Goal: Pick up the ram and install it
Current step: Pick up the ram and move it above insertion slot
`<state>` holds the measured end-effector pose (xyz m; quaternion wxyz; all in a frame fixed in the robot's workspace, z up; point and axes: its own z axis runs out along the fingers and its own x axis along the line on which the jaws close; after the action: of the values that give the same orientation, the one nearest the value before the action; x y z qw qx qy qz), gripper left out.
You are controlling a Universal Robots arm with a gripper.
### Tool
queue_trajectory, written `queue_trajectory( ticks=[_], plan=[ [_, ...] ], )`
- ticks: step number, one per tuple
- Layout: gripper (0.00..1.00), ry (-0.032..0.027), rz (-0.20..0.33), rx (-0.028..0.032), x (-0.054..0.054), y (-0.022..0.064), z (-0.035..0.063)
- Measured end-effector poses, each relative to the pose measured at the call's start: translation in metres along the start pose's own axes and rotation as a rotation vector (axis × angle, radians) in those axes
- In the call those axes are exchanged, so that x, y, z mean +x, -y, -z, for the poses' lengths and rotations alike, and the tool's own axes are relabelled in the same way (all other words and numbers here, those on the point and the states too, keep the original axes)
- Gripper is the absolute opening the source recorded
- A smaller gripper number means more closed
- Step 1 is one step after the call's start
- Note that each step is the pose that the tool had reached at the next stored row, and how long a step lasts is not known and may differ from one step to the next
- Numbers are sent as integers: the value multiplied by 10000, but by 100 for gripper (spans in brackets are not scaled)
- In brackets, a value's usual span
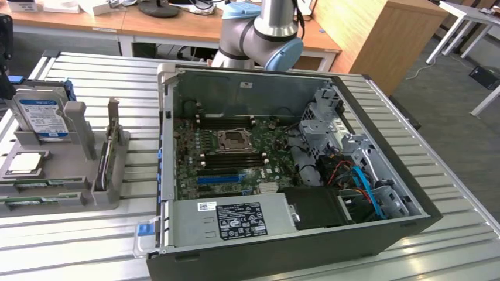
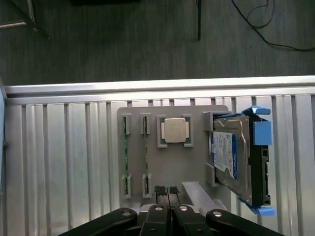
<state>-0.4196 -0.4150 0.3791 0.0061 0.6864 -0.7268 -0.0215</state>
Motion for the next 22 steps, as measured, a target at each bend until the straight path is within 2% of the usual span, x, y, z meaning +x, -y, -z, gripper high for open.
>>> queue_trajectory(
  ticks=[3,13,22],
  plan=[
    [11,-21,434,-10,0,0,-1],
    [11,-31,665,-14,0,0,-1],
    [11,-32,668,-14,0,0,-1]
  ],
)
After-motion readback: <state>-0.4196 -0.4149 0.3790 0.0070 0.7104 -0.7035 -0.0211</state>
